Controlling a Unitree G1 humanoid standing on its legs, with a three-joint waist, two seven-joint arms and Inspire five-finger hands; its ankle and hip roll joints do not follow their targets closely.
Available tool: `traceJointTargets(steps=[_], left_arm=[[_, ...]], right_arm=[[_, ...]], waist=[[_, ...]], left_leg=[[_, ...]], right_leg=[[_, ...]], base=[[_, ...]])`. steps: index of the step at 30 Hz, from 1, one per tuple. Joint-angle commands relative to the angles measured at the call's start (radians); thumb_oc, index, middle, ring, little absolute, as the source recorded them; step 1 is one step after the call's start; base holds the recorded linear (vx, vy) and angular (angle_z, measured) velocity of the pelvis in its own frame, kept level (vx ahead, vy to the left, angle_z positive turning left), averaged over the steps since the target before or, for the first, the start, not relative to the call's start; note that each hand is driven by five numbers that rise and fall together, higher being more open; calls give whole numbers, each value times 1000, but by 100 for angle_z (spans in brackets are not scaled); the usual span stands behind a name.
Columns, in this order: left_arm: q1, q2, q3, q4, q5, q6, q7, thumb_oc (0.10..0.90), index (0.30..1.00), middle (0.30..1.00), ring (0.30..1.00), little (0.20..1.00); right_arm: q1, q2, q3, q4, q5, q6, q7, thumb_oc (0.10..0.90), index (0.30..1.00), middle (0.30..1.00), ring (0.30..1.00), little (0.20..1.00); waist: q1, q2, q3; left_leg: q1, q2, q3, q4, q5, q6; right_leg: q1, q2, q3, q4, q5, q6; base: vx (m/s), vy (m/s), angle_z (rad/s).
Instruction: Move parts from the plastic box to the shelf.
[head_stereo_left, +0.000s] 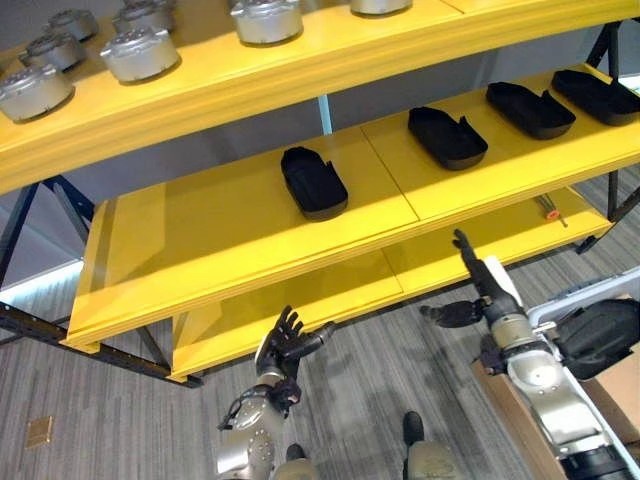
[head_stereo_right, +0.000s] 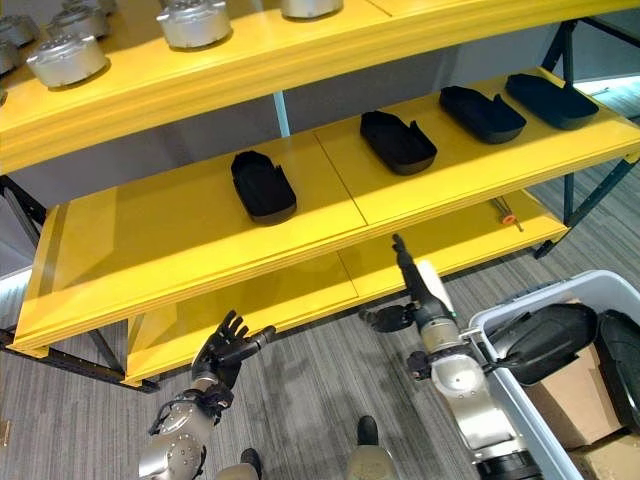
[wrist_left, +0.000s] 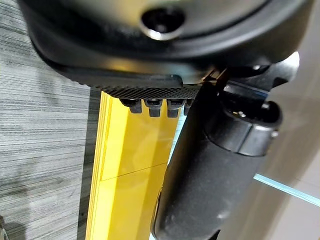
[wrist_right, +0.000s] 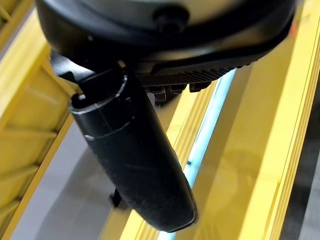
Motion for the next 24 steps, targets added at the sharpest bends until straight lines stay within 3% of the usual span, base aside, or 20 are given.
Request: traceJointTargets(steps=[1,2,4,7,8,9,10,12,13,17,24], left_arm=[[-51,41,4,-83,39,-85,-18,900,1000,1000,1000,1000],[-51,42,4,-83,39,-85,-18,900,1000,1000,1000,1000],[-55,67,9,-95,46,-85,-12,900,1000,1000,1000,1000],[-65,88,21,-111,53,-90,-1,900,1000,1000,1000,1000],[-74,92,27,-118,57,-94,7,900,1000,1000,1000,1000],[-76,93,29,-119,57,-93,7,900,1000,1000,1000,1000],[-57,90,36,-135,41,-91,4,900,1000,1000,1000,1000],[-58,75,10,-117,37,-94,5,900,1000,1000,1000,1000],[-50,80,-14,-111,35,-92,-5,900,1000,1000,1000,1000],[-51,85,-27,-107,33,-89,-11,900,1000,1000,1000,1000],[-98,98,-88,-94,36,-76,-18,900,1000,1000,1000,1000]], right_arm=[[-28,-12,-68,-123,-43,-97,-49,900,1000,1000,1000,1000],[-28,-11,-69,-124,-43,-97,-49,900,1000,1000,1000,1000],[-42,13,-68,-120,-51,-94,-55,900,1000,1000,1000,1000],[-81,30,-46,-88,-64,-93,-72,900,1000,1000,1000,1000],[-134,50,-8,-64,-71,-94,-81,900,1000,1000,1000,1000],[-139,51,-6,-61,-71,-94,-82,900,1000,1000,1000,1000],[-179,64,32,-42,-54,-107,-82,900,1000,1000,1000,1000],[-182,59,37,-29,-53,-111,-78,900,1000,1000,1000,1000],[-173,75,26,-38,-39,-112,-66,900,1000,1000,1000,1000],[-185,67,37,-30,-47,-116,-55,900,1000,1000,1000,1000],[-173,67,38,-41,-45,-123,-38,900,1000,1000,1000,1000]], waist=[[-19,-91,-44],[-18,-92,-43],[3,-88,-33],[58,-92,1],[98,-80,19],[101,-79,22],[124,-54,8],[109,-39,-23],[94,-34,-59],[80,-28,-70],[5,3,-97]], left_leg=[[15,-81,38,81,-31,-6],[17,-82,38,81,-32,-6],[-33,-178,-36,46,-66,6],[-136,-260,-83,39,-57,29],[-205,-327,-165,45,-40,38],[-209,-325,-160,51,-38,39],[-159,-328,-237,-10,-40,64],[-137,-293,-176,-43,-22,57],[-117,-282,-183,-75,-22,62],[-95,-272,-162,-87,-22,58],[-41,-259,-129,-97,-25,41]], right_leg=[[116,-3,25,-12,2,-24],[117,-3,24,-12,2,-24],[117,21,62,-33,-18,-46],[123,68,123,-52,-27,-58],[130,100,175,-56,-34,-63],[126,101,180,-54,-31,-62],[104,137,229,-48,-44,-63],[93,146,224,-60,-45,-66],[89,140,231,-60,-47,-68],[83,136,235,-60,-40,-67],[57,115,265,-48,-23,-71]], base=[[-27,-98,26],[-13,-80,18],[-17,-118,-11],[-26,-167,-134],[20,-106,-125],[1,-76,-26],[-44,4,-33],[38,64,-207],[101,104,-159],[38,48,-18],[48,91,-57]])
